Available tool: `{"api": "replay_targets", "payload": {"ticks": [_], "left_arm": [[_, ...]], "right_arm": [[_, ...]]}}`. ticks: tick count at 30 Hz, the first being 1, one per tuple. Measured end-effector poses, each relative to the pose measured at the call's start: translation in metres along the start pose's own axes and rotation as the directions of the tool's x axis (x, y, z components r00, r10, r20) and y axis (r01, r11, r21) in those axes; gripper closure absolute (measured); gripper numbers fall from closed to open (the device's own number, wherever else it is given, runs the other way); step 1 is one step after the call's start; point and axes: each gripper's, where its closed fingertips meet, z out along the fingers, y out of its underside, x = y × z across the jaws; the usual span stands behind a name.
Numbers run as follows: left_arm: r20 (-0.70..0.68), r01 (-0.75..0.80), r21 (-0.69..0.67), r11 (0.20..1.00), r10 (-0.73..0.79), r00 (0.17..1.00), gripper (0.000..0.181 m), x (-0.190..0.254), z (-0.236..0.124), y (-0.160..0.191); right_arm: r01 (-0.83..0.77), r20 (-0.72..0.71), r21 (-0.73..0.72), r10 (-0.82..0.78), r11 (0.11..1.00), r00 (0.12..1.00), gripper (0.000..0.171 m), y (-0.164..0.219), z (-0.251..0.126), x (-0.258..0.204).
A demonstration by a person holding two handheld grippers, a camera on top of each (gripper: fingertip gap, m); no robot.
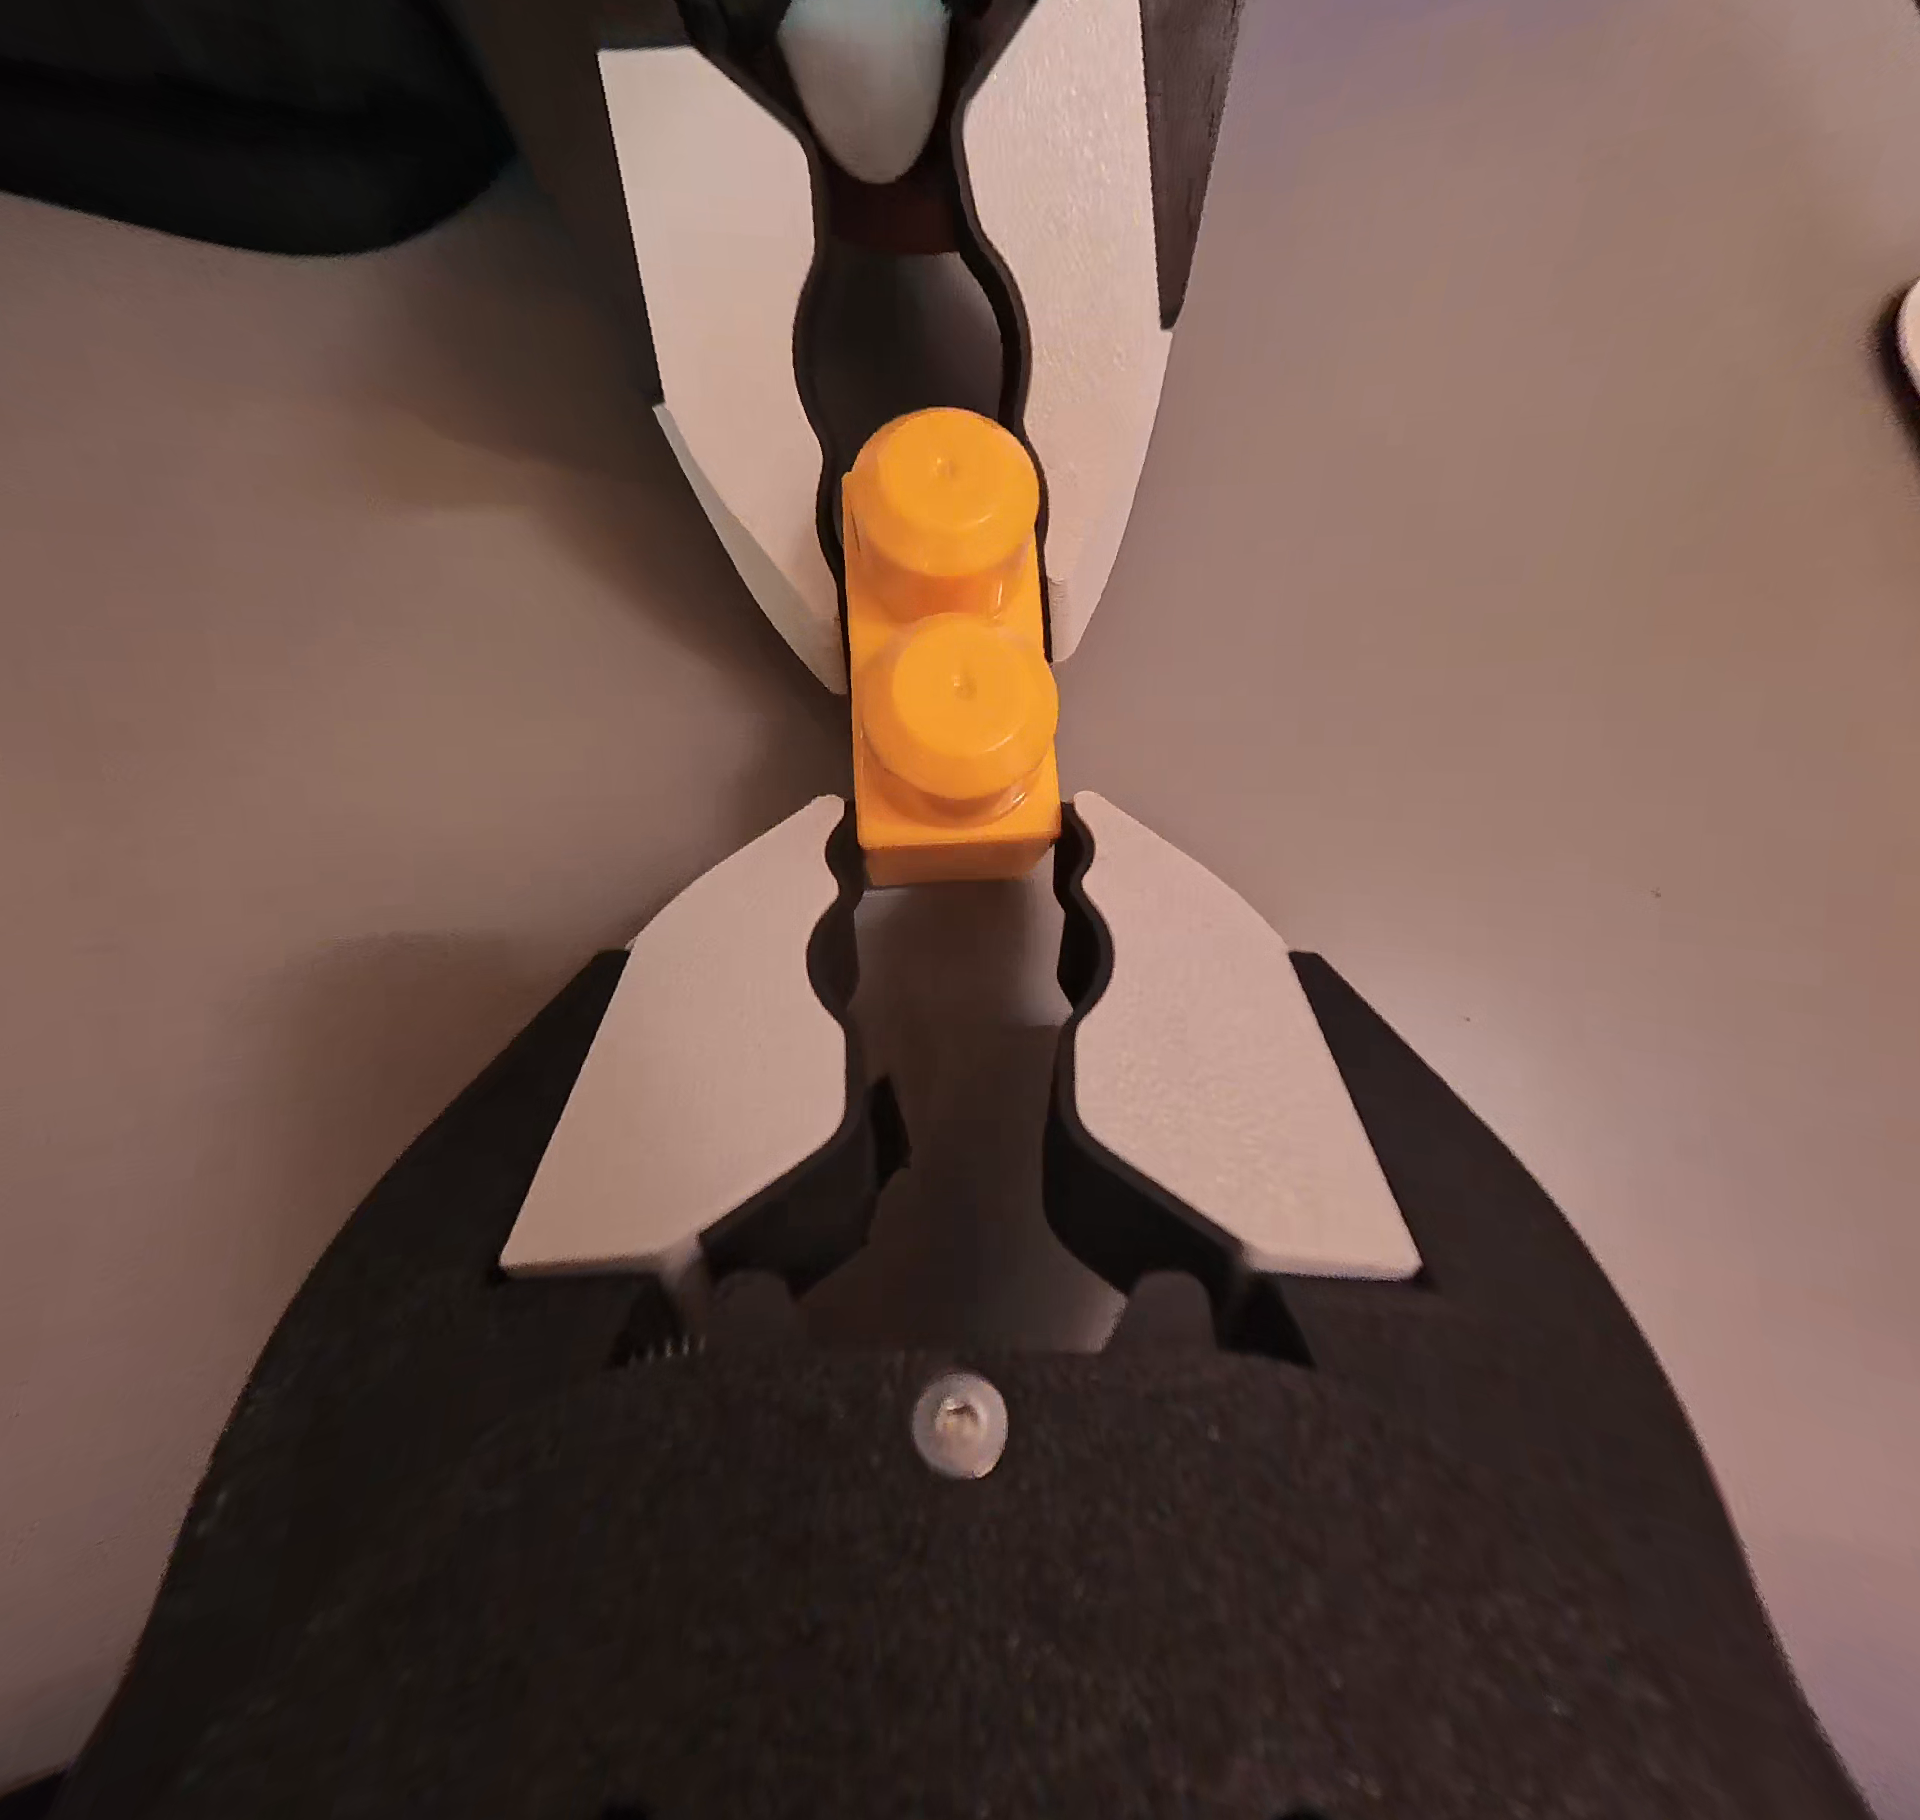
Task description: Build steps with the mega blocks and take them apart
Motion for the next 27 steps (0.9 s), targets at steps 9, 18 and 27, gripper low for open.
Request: {"api": "replay_targets", "payload": {"ticks": [9,18,27], "left_arm": [[0.001,-0.032,-0.066,0.997,0.032,0.999,0.143,0.003,0.004,0.009],[0.005,-0.044,-0.059,0.997,0.045,0.999,0.137,0.002,0.002,0.009],[0.009,-0.071,0.037,0.997,0.07,0.997,0.122,0.004,-0.021,-0.012]], "right_arm": [[0.014,-0.007,-0.052,-0.014,0.999,1.0,0.136,0.004,0.002,-0.002],[0.04,-0.01,-0.011,-0.04,0.999,0.999,0.135,0.0,-0.001,-0.002],[0.019,-0.03,0.204,-0.013,0.979,0.999,0.118,-0.034,-0.018,0.002]]}}
